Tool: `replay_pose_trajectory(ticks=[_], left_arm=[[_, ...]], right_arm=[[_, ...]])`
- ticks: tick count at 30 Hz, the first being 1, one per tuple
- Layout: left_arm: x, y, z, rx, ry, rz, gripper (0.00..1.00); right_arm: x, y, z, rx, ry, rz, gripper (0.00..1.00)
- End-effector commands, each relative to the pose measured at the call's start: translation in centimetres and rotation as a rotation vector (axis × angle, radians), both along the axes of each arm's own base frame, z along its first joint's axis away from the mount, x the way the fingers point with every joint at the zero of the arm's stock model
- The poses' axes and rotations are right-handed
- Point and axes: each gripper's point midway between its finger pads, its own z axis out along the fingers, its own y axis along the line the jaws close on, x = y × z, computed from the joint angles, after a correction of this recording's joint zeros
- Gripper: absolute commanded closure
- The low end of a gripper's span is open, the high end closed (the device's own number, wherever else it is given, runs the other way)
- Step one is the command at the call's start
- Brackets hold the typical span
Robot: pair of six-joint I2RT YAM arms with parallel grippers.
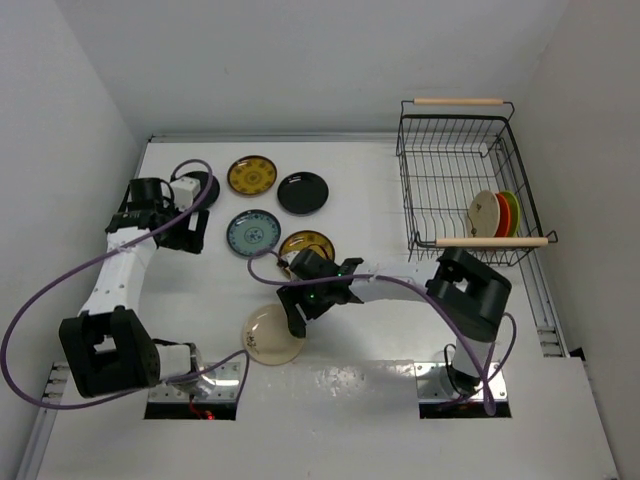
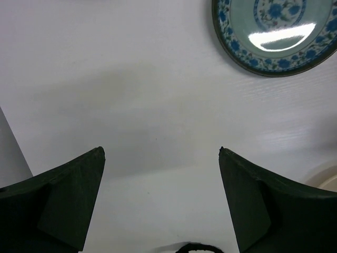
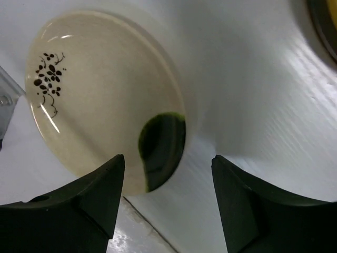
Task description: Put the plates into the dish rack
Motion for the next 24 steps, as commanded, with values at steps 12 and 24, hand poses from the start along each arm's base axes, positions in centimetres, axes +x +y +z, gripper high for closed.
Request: replay_pose_trajectory(ticks=[12, 24], left_arm=[[-1.3, 0.7, 0.2, -0.003, -0.018, 0.054, 0.06], [1.8, 1.7, 1.6, -0.006, -0.05, 0.054, 0.06]], right_arm=[[0.1, 1.7, 1.3, 0.176, 0.089, -0.05, 1.0], [14.8, -6.5, 27.1, 0.283, -0.496, -0.298, 1.0]])
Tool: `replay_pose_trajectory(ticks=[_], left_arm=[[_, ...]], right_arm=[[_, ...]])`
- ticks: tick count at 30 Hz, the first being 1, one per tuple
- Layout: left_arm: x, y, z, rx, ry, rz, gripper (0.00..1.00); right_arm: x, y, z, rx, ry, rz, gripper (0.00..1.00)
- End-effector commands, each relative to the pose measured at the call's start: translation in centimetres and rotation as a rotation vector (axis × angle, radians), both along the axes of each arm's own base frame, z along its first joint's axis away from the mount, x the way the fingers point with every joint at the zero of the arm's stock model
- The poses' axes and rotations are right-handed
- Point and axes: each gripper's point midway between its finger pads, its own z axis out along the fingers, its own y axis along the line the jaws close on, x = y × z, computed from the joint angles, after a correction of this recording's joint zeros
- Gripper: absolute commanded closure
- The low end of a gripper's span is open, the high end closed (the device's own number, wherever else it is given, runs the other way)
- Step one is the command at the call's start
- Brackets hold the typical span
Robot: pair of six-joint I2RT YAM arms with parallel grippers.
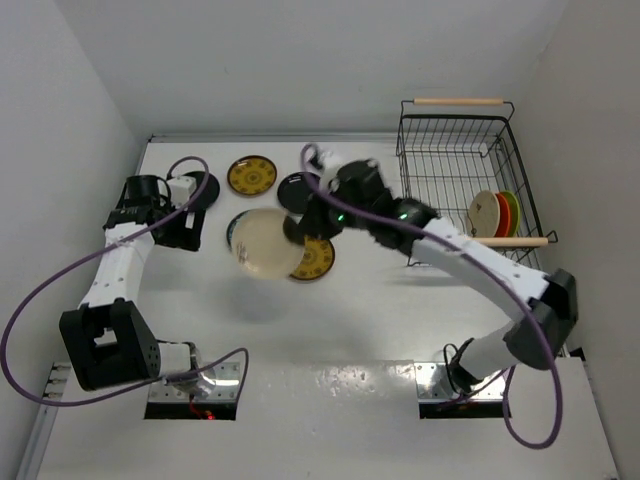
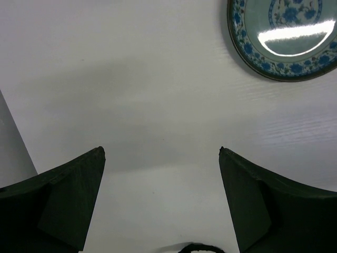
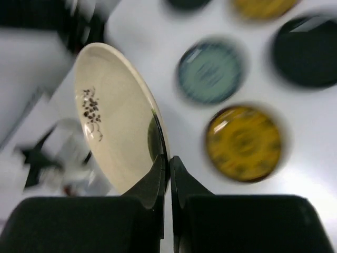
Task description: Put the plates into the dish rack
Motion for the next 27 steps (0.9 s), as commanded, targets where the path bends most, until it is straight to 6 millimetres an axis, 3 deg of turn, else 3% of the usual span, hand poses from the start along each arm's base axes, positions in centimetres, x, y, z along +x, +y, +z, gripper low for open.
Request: replay_pose_trajectory(ticks=[1, 2, 3, 5, 6, 8, 9, 11, 14, 15, 24, 27], left_arm=[[2.2, 0.8, 2.4, 0.004, -0.081, 0.019, 0.06], [3.0, 1.0, 2.7, 0.007, -0.092, 0.018, 0.06], [3.3, 1.2, 2.8, 0.014, -0.093, 0.024, 0.06], [4.4, 1.8, 3.4, 0.019, -0.11, 0.033, 0.06], [4.7, 1.9, 3.5, 0.019, -0.11, 0.033, 0.06], [5.9, 2.1, 4.1, 0.018, -0.135, 0.04, 0.06], [6.0, 2.2, 3.3, 0.013, -0.111, 0.04, 0.06], [6.8, 2.3, 3.5, 0.01, -0.122, 0.047, 0.06], [7.3, 2.4, 2.3, -0.003, -0.089, 0.055, 0.06], [7.5, 2.4, 1.8, -0.005, -0.08, 0.055, 0.06], [8.4, 2.6, 0.7, -0.011, -0.053, 0.055, 0.06], [8.6, 2.7, 0.5, -0.011, -0.053, 0.055, 0.06]], right_arm=[[6.6, -9.8, 6.2, -0.149, -0.226, -0.275, 1.0], [8.8, -14.5, 7.1, -0.281, -0.291, -0.471, 1.0], [10.5, -19.5, 8.3, -0.4, -0.345, -0.558, 1.0], [12.0, -26.6, 10.0, -0.609, -0.425, -0.801, 1.0], [12.7, -32.5, 10.8, -0.772, -0.445, -0.917, 1.0], [13.4, -36.2, 10.8, -0.92, -0.445, -0.997, 1.0], [13.3, -39.2, 10.7, -1.018, -0.426, -1.042, 1.0], [13.6, -42.9, 8.9, -1.153, -0.348, -1.069, 1.0], [13.6, -45.5, 6.5, -1.256, -0.281, -1.075, 1.0], [13.6, -46.1, 4.8, -1.283, -0.262, -1.075, 1.0], [12.5, -46.6, -4.1, -1.302, -0.128, -1.022, 1.0], [12.1, -46.5, -5.8, -1.306, -0.108, -1.021, 1.0]])
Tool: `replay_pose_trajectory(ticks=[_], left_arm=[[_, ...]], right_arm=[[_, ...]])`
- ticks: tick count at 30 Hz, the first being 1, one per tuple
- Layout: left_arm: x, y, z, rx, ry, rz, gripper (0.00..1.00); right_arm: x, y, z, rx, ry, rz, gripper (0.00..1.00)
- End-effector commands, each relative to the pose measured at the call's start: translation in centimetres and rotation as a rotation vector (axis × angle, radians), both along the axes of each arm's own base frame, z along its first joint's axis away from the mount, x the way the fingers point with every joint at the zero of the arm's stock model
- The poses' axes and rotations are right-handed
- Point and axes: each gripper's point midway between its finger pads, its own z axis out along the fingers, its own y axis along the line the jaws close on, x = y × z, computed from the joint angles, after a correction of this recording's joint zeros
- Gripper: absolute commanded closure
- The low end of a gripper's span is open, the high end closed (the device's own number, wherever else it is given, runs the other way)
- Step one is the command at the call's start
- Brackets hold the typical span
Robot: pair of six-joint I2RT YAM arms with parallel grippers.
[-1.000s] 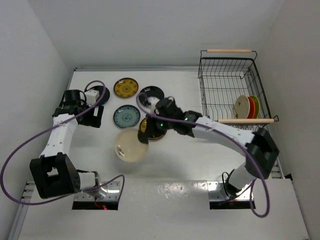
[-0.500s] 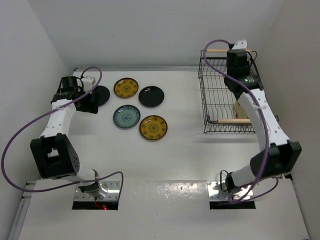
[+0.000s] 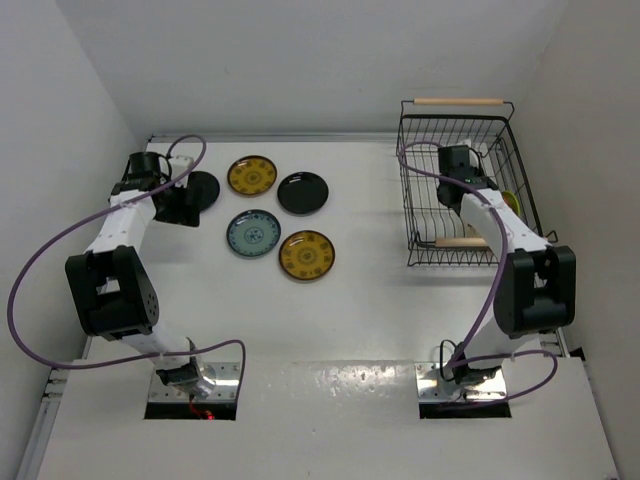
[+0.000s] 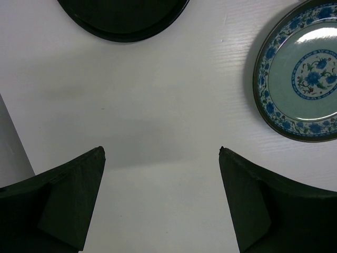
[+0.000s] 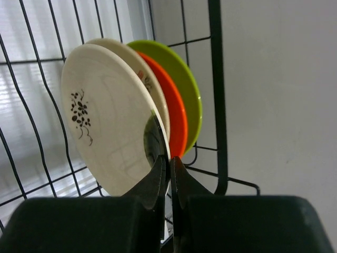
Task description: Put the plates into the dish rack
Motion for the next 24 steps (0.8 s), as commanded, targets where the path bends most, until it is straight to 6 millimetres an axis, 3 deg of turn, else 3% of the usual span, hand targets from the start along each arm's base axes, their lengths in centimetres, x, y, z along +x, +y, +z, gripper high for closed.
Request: replay_pose_trajectory(ticks=[1, 11, 13, 15, 16, 18, 23, 24], left_arm=[[1.5, 0.7, 1.6, 0.003, -0.062, 0.02, 0.06], [1.5, 0.7, 1.6, 0.003, -0.062, 0.02, 0.06], [1.5, 0.7, 1.6, 0.003, -0.062, 0.02, 0.06], [1.5, 0.7, 1.6, 0.003, -0.062, 0.02, 0.06], [1.5, 0.7, 1.6, 0.003, -0.062, 0.02, 0.06], [1.4, 0.7, 1.9, 0.005, -0.071, 0.02, 0.06], [1.4, 0.7, 1.9, 0.005, -0.071, 0.02, 0.06], [1.4, 0.7, 1.9, 0.005, -0.071, 0.02, 0.06]], right_arm=[[0.4, -0.4, -0.2, -0.01, -0.075, -0.043, 1.0], [0.5, 0.4, -3.8, 0.035, -0.018, -0.043, 1.0], [0.5, 0.8, -4.0, 0.061, -0.027, -0.052, 0.96], [0.8, 0.7, -3.3, 0.075, -0.06, -0.056, 0.87], [0.9, 1.0, -3.2, 0.082, -0.065, -0.047, 0.74], [1.0, 0.8, -2.3, 0.084, -0.079, -0.046, 0.66], [1.6, 1.5, 1.3, 0.111, -0.145, -0.014, 0.42], [2.2, 1.9, 2.8, 0.116, -0.173, 0.003, 0.31]])
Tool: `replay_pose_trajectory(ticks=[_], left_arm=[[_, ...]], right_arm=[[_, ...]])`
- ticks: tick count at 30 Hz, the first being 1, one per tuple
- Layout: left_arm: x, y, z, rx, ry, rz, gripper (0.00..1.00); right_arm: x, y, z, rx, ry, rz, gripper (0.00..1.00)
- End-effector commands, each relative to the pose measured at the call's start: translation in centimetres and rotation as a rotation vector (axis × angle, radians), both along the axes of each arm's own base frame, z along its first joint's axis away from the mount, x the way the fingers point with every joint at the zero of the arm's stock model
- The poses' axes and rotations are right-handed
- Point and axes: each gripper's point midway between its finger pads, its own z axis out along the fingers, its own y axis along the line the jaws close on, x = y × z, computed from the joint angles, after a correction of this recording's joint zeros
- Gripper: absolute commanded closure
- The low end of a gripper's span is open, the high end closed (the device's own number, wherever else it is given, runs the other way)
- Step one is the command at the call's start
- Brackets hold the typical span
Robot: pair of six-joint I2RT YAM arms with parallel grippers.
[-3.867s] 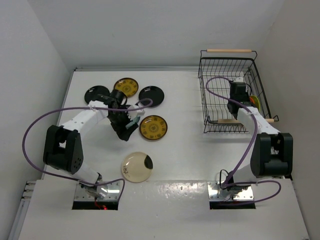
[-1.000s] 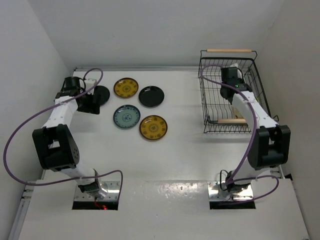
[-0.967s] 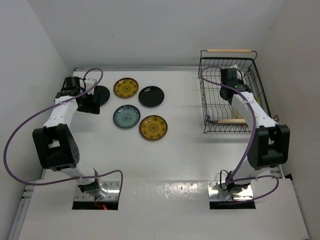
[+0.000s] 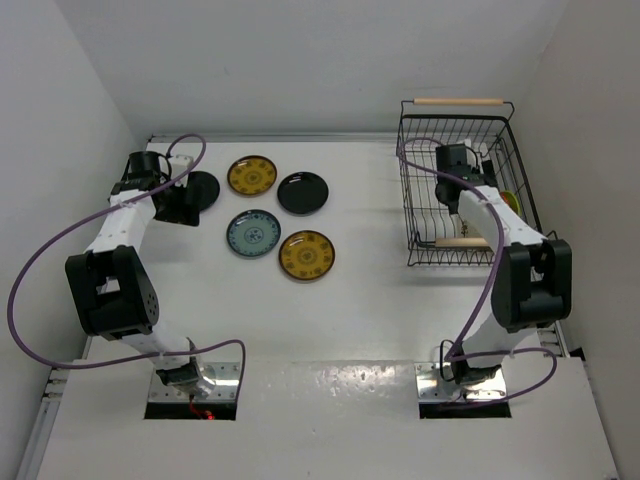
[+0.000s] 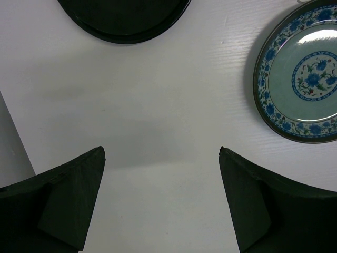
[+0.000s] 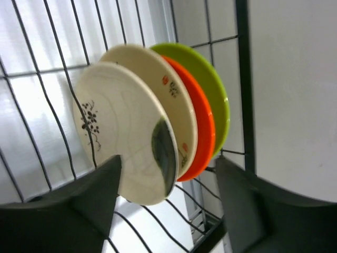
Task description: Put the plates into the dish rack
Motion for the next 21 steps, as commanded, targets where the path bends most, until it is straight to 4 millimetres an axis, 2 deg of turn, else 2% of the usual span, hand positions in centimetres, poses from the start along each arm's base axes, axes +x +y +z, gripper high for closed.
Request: replay_pose_trajectory(ticks=[1, 2, 3, 4, 5, 7, 8, 9, 10, 11, 12, 13, 14, 15, 16, 17, 18, 19, 20, 21], left_arm=[[1.2, 0.6, 1.8, 0.003, -0.063, 0.02, 0.06], [1.2, 0.7, 1.8, 0.008, -0.063, 0.012, 0.06], [1.2, 0.7, 2.1, 0.01, -0.071, 0.012, 0.06], [1.2, 0.7, 2.1, 0.011, -0.072, 0.012, 0.06], [1.2, 0.7, 2.1, 0.011, -0.072, 0.012, 0.06], [1.1, 0.7, 2.5, 0.013, -0.08, 0.012, 0.06], [1.1, 0.8, 2.5, 0.021, -0.079, 0.019, 0.06], [1.1, 0.8, 2.8, 0.023, -0.087, 0.019, 0.06], [1.0, 1.0, 2.8, 0.031, -0.086, 0.025, 0.06], [1.0, 1.2, 2.8, 0.04, -0.084, 0.032, 0.06], [1.0, 1.2, 2.8, 0.045, -0.083, 0.025, 0.06], [0.9, 1.5, 2.8, 0.056, -0.081, 0.033, 0.06], [0.9, 1.5, 2.8, 0.056, -0.081, 0.033, 0.06], [0.9, 2.0, 2.3, 0.061, -0.067, 0.047, 0.06], [0.9, 2.0, 2.0, 0.059, -0.058, 0.047, 0.06], [0.9, 1.9, 1.6, 0.05, -0.051, 0.042, 0.06], [1.2, 1.9, 1.2, 0.047, -0.039, 0.041, 0.06], [1.4, 1.7, 1.0, 0.039, -0.029, 0.026, 0.06], [1.7, 1.6, 0.7, 0.026, -0.026, 0.018, 0.06], [1.5, 1.9, 0.4, 0.022, -0.01, 0.027, 0.06]], right_arm=[[1.8, 1.5, 6.8, 0.033, -0.174, 0.044, 0.26], [2.2, 2.1, 8.1, 0.055, -0.197, 0.074, 0.21], [2.6, 3.3, 9.8, 0.06, -0.223, 0.115, 0.11], [2.8, 4.2, 10.4, 0.077, -0.229, 0.145, 0.06], [3.1, 5.1, 12.1, 0.103, -0.259, 0.178, 0.0], [4.0, 8.7, 15.0, 0.187, -0.309, 0.301, 0.0], [3.4, 9.4, 15.5, 0.205, -0.291, 0.338, 0.03], [3.7, 11.9, 16.6, 0.262, -0.3, 0.448, 0.22], [3.5, 13.6, 16.8, 0.287, -0.296, 0.521, 0.44], [2.9, 17.4, 18.1, 0.405, -0.324, 0.686, 0.72], [2.5, 18.9, 17.9, 0.453, -0.317, 0.749, 0.95], [2.3, 21.0, 19.1, 0.507, -0.363, 0.825, 0.95], [1.5, 24.6, 19.3, 0.651, -0.361, 0.956, 0.85], [1.0, 25.9, 17.9, 0.71, -0.336, 0.985, 0.46], [1.2, 28.6, 18.7, 0.81, -0.392, 1.014, 0.32], [0.3, 30.7, 17.7, 0.89, -0.349, 1.077, 0.22], [1.1, 32.1, 14.9, 0.927, -0.281, 1.06, 0.14], [0.5, 34.2, 14.0, 0.998, -0.247, 1.04, 0.09], [0.9, 35.2, 14.0, 1.021, -0.233, 1.034, 0.09], [1.7, 36.9, 9.5, 1.043, -0.121, 0.982, 0.09]])
